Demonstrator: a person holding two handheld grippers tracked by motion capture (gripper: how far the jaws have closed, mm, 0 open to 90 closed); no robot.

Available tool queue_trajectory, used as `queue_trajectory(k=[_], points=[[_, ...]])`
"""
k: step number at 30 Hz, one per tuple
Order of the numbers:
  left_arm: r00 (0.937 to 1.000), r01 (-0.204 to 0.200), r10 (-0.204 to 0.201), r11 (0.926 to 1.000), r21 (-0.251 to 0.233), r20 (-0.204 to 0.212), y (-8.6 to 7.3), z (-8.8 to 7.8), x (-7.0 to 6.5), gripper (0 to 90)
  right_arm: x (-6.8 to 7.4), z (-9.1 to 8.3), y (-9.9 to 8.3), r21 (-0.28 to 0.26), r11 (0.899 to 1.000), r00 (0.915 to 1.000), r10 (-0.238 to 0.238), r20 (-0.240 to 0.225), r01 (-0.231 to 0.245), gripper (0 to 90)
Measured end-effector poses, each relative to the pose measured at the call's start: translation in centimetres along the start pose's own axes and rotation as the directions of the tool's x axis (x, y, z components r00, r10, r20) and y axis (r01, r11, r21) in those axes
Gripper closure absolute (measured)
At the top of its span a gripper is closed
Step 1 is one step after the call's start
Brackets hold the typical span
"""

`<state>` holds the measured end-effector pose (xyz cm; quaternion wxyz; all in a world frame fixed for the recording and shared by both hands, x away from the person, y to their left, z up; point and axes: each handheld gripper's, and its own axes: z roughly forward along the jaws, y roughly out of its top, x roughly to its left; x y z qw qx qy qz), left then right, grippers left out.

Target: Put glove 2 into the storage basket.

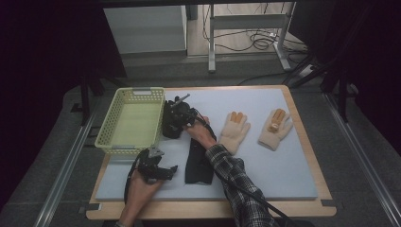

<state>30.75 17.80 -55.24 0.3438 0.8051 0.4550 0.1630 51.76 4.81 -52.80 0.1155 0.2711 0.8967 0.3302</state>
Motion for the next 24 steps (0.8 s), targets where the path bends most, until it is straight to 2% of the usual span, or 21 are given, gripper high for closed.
queue_trajectory(k=[2,3,5,6,11,13,14,15,16,17,18,24], points=[[1.0,0.0,0.0,1.0,0.0,0.0,0.0,0.0,0.0,4.8,0.0,-0.2,0.0,0.003,1.0,1.0,0.001,0.001,-0.001,87.2],[1.0,0.0,0.0,1.0,0.0,0.0,0.0,0.0,0.0,4.7,-0.1,-0.9,-0.2,-0.015,1.0,0.9998,0.016,-0.01,-0.016,87.4],[1.0,-0.001,0.001,1.0,0.0,0.0,0.0,0.0,0.0,4.8,-0.1,-1.2,-0.2,-0.024,1.0,0.9998,0.016,-0.015,-0.017,87.4],[1.0,0.0,0.0,1.0,0.0,0.0,0.0,0.0,0.0,4.8,-0.1,-2.1,-0.4,-0.041,0.999,0.9991,0.028,-0.031,-0.029,87.5],[1.0,-0.001,0.001,1.0,0.0,0.0,0.0,0.0,0.0,4.8,0.2,-4.7,-0.7,-0.083,0.996,0.9981,0.032,-0.052,-0.037,87.6],[1.0,-0.001,0.001,1.0,0.001,0.0,0.0,0.0,0.0,4.8,0.3,-5.3,-0.8,-0.091,0.995,0.9982,0.028,-0.053,-0.033,87.7],[1.0,-0.002,0.002,1.0,0.002,-0.001,0.0,0.0,0.0,4.8,0.6,-6.5,-0.9,-0.107,0.994,0.998,0.024,-0.058,-0.03,87.7],[1.0,-0.002,0.002,1.0,0.002,-0.001,0.0,0.0,0.0,4.8,0.6,-6.5,-0.9,-0.107,0.994,0.998,0.024,-0.058,-0.03,87.7],[1.0,-0.002,0.002,1.0,0.002,-0.001,0.0,0.0,0.0,4.8,0.7,-7.4,-1.1,-0.123,0.992,0.9979,0.026,-0.059,-0.033,87.8],[1.0,-0.002,0.002,1.0,0.002,-0.001,0.0,0.0,0.0,4.8,0.7,-7.4,-1.1,-0.123,0.992,0.9979,0.026,-0.059,-0.033,87.8],[1.0,-0.002,0.002,1.0,0.002,-0.001,0.0,0.0,0.0,4.8,0.8,-8.6,-1.3,-0.138,0.99,0.9972,0.034,-0.066,-0.043,87.9],[1.0,-0.002,0.002,1.0,0.001,0.0,0.0,0.0,0.0,4.8,1.2,-11.8,-2.0,-0.172,0.984,0.9962,0.045,-0.075,-0.057,87.9]])
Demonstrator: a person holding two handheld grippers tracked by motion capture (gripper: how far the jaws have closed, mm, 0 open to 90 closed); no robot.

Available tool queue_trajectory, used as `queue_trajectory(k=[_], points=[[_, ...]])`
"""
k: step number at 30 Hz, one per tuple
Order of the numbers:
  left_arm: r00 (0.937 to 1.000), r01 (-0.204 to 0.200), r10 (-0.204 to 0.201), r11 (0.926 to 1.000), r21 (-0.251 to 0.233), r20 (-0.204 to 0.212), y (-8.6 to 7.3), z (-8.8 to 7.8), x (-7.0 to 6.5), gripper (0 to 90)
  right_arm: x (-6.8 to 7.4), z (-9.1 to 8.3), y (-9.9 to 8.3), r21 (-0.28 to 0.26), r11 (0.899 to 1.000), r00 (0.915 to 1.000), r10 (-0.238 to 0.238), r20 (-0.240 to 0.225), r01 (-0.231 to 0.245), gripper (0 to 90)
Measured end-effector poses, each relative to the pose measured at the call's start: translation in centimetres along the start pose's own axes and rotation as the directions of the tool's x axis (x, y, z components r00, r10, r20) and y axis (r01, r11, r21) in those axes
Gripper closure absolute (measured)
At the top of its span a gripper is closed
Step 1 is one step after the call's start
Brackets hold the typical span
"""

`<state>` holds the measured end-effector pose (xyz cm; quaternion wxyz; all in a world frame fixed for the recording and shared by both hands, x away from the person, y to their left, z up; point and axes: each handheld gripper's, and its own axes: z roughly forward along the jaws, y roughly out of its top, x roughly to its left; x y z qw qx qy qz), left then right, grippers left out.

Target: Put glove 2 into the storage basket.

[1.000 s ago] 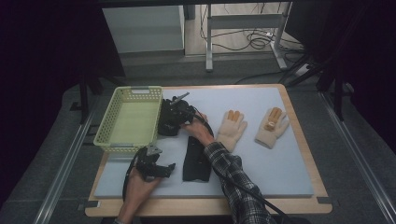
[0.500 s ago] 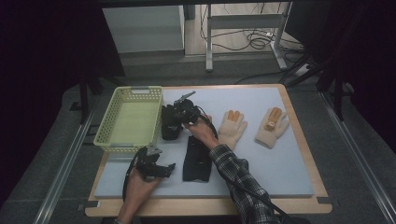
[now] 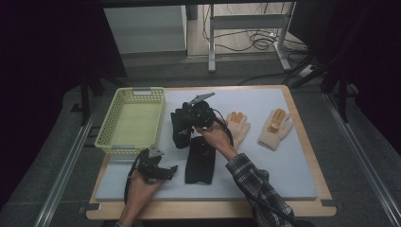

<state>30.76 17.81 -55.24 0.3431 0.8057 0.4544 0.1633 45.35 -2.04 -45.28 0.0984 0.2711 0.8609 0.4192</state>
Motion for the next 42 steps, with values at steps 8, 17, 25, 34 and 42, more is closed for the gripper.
queue_trajectory(k=[8,17,25,34,42], points=[[1.0,-0.002,0.002,1.0,0.001,0.0,0.0,0.0,0.0,4.8,1.5,-5.0,-2.0,-0.032,0.999,0.9995,0.01,0.029,-0.009,87.8],[1.0,0.003,-0.003,1.0,-0.003,-0.001,0.0,0.0,0.0,4.8,3.3,-9.1,-5.1,-0.046,0.997,0.9955,0.063,0.071,-0.06,87.8],[1.0,0.005,-0.005,1.0,-0.002,0.001,0.0,0.0,0.0,4.8,5.7,-8.2,-6.1,-0.022,0.997,0.9943,0.077,0.074,-0.075,87.7],[1.0,0.003,-0.003,1.0,-0.004,-0.001,0.0,0.0,0.0,4.8,6.2,-7.1,-9.8,0.005,0.995,0.9861,0.098,0.134,-0.1,85.6],[1.0,0.004,-0.004,1.0,-0.003,-0.001,0.0,0.0,0.0,4.8,4.1,-8.2,-10.8,-0.013,0.994,0.9836,0.107,0.145,-0.106,69.5]])
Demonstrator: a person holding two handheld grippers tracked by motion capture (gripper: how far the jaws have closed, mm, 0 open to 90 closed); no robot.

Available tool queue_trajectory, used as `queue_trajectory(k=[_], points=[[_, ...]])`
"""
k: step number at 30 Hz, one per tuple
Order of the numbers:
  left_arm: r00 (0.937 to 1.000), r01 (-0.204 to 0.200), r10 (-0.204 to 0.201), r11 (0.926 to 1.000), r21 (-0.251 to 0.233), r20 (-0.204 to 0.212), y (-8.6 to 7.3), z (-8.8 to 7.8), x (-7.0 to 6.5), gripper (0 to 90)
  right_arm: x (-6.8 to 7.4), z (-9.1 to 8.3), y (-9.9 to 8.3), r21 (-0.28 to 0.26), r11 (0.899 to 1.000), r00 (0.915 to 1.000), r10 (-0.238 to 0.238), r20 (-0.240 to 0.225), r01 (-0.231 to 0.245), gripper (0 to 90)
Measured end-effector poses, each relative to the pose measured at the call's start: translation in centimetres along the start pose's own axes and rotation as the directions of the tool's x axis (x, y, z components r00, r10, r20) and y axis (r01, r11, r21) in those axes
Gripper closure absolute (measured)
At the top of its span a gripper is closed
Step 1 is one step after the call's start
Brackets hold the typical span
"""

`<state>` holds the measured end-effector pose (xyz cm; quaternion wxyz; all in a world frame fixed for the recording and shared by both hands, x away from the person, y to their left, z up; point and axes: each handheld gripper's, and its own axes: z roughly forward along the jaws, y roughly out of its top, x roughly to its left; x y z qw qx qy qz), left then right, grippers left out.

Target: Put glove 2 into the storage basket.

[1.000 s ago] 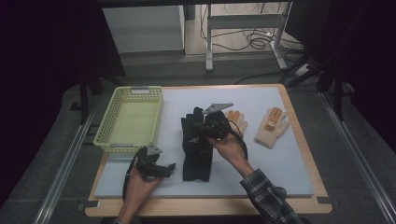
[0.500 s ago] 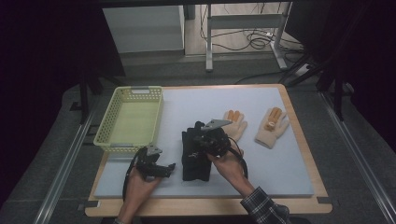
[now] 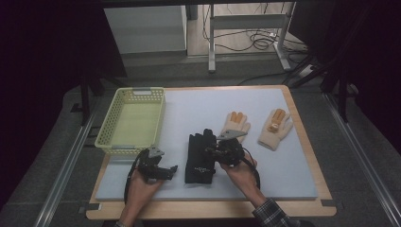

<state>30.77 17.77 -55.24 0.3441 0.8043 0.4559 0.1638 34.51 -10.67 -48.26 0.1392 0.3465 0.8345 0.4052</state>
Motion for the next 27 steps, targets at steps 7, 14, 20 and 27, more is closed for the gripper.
queue_trajectory(k=[7,14,20,27], points=[[1.0,-0.002,0.002,1.0,0.0,0.0,0.0,0.0,0.0,4.8,-1.6,1.4,0.7,0.006,1.0,0.9998,-0.017,0.005,0.017,64.7],[1.0,-0.003,0.003,1.0,0.003,0.001,0.0,0.0,0.0,4.8,-2.0,0.8,-0.9,0.021,0.999,0.9987,-0.042,-0.029,0.042,61.8],[1.0,-0.001,0.001,1.0,0.003,0.002,0.0,0.0,0.0,4.8,-2.3,-0.3,-2.8,0.052,0.998,0.9967,-0.044,-0.068,0.047,78.5],[1.0,-0.008,0.008,1.0,0.006,0.001,-0.1,-0.3,0.1,4.8,-1.5,0.0,-5.3,0.098,0.993,0.9898,-0.057,-0.13,0.07,85.5]])
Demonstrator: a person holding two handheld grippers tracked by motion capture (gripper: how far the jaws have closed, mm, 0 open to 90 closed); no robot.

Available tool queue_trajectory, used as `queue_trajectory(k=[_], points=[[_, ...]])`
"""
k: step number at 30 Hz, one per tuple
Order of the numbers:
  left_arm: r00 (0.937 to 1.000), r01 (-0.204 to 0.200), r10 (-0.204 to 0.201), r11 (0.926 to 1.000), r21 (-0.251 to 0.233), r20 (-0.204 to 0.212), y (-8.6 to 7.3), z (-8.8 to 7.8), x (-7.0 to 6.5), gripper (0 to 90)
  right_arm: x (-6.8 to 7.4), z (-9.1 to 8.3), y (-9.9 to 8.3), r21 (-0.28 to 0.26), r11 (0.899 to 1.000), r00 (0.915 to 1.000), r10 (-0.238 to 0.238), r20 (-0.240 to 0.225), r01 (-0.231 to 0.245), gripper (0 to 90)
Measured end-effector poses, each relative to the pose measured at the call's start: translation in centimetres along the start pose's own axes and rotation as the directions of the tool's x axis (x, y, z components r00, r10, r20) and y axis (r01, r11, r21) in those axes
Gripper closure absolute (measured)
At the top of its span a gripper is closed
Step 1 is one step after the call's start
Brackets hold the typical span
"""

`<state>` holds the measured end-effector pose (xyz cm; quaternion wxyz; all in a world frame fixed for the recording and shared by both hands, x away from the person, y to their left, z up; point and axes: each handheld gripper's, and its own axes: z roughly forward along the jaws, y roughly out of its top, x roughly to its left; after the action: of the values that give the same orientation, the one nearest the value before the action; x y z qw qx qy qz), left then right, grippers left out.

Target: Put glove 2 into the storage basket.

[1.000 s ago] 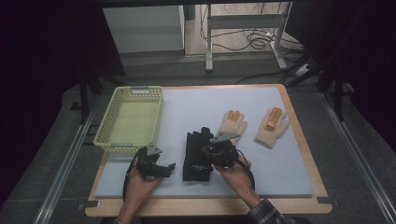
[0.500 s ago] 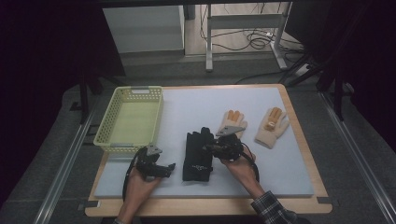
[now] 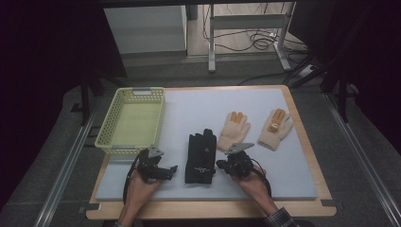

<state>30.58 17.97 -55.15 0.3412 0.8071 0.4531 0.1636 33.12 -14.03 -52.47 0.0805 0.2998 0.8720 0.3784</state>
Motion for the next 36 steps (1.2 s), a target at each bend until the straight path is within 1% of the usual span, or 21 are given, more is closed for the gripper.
queue_trajectory(k=[2,3,7,8,9,10,13,14,15,17,18,20,22,23,24,27,30,31,34,35,36], points=[[1.0,-0.003,0.003,1.0,0.001,0.002,-0.3,-0.3,0.2,4.5,0.3,0.5,-0.4,0.009,1.0,0.9999,-0.01,-0.01,0.01,85.5],[1.0,-0.006,0.006,1.0,0.004,0.001,-0.4,-0.5,0.3,4.4,0.4,0.6,-0.5,-0.007,1.0,0.9998,-0.012,-0.019,0.012,85.4],[0.9988,-0.014,0.015,0.9997,0.019,-0.046,-0.9,-1.2,1.1,1.3,1.3,1.4,0.0,-0.007,0.999,0.9989,-0.035,-0.032,0.035,85.4],[0.9984,-0.006,0.007,0.9999,0.016,-0.057,-1.1,-1.4,1.4,1.4,1.8,1.8,0.3,-0.007,0.999,0.998,-0.046,-0.045,0.045,85.4],[0.9984,-0.006,0.007,0.9999,0.016,-0.057,-1.1,-1.4,1.4,1.4,2.0,2.0,0.4,-0.007,0.999,0.9978,-0.048,-0.046,0.048,85.3],[0.9982,-0.008,0.009,0.9997,0.022,-0.06,-1.3,-1.6,1.8,1.4,2.0,2.0,0.4,-0.007,0.999,0.9978,-0.048,-0.046,0.048,85.3],[0.9992,0.007,-0.007,0.9999,0.015,-0.038,-1.7,-1.7,2.4,1.9,2.7,2.8,1.0,-0.01,0.998,0.9964,-0.057,-0.063,0.057,85.1],[0.9994,0.023,-0.022,0.9996,0.018,-0.025,-1.8,-1.7,2.6,1.9,2.9,3.0,1.1,-0.013,0.998,0.9959,-0.061,-0.067,0.06,85.0],[0.9996,0.022,-0.021,0.9997,0.013,-0.021,-1.9,-1.7,2.7,1.4,3.4,3.5,1.5,-0.014,0.998,0.9951,-0.068,-0.071,0.067,84.1],[0.9995,0.024,-0.024,0.9996,0.013,-0.021,-1.9,-1.7,2.7,1.3,3.6,3.7,1.6,-0.014,0.997,0.9942,-0.081,-0.071,0.08,82.9],[0.9994,0.027,-0.027,0.9996,0.013,-0.021,-1.9,-1.7,2.6,1.3,3.8,3.7,1.7,-0.011,0.995,0.9928,-0.103,-0.061,0.103,80.0],[0.9994,0.029,-0.028,0.9995,0.011,-0.022,-1.9,-1.7,2.6,1.3,3.8,3.6,1.7,-0.008,0.994,0.9921,-0.114,-0.053,0.113,78.3],[0.9993,0.031,-0.03,0.9995,0.009,-0.02,-1.9,-1.6,2.6,1.3,3.4,2.6,1.3,-0.017,0.992,0.9922,-0.122,-0.026,0.121,73.6],[0.9993,0.031,-0.03,0.9995,0.009,-0.02,-1.9,-1.6,2.6,1.3,3.4,2.6,1.3,-0.017,0.992,0.9922,-0.122,-0.026,0.121,73.6],[0.9993,0.031,-0.031,0.9995,0.008,-0.02,-1.9,-1.6,2.7,1.3,2.8,1.9,1.0,-0.024,0.993,0.9933,-0.116,-0.004,0.116,70.3],[0.9994,0.03,-0.03,0.9995,0.006,-0.018,-1.9,-1.6,2.7,1.3,2.0,1.0,0.5,-0.029,0.994,0.9944,-0.104,0.019,0.104,67.4],[0.9994,0.03,-0.03,0.9995,0.007,-0.018,-1.9,-1.6,2.7,1.3,0.5,-0.4,-0.3,-0.033,0.996,0.9948,-0.077,0.067,0.079,63.0],[0.9993,0.033,-0.033,0.9994,0.007,-0.018,-1.9,-1.6,2.7,1.3,-0.5,-1.4,-0.9,-0.041,0.997,0.9939,-0.053,0.096,0.057,59.8],[0.9993,0.033,-0.033,0.9994,0.007,-0.018,-1.9,-1.6,2.7,1.3,-1.9,-2.7,-1.7,-0.047,0.999,0.9925,-0.016,0.121,0.022,53.9],[0.9993,0.033,-0.033,0.9994,0.007,-0.018,-1.9,-1.6,2.7,1.2,-1.9,-2.7,-1.7,-0.047,0.999,0.9925,-0.016,0.121,0.022,53.9],[0.9993,0.033,-0.033,0.9994,0.007,-0.018,-1.9,-1.6,2.7,1.2,-2.3,-3.2,-1.9,-0.05,0.999,0.991,-0.009,0.134,0.016,52.2]])
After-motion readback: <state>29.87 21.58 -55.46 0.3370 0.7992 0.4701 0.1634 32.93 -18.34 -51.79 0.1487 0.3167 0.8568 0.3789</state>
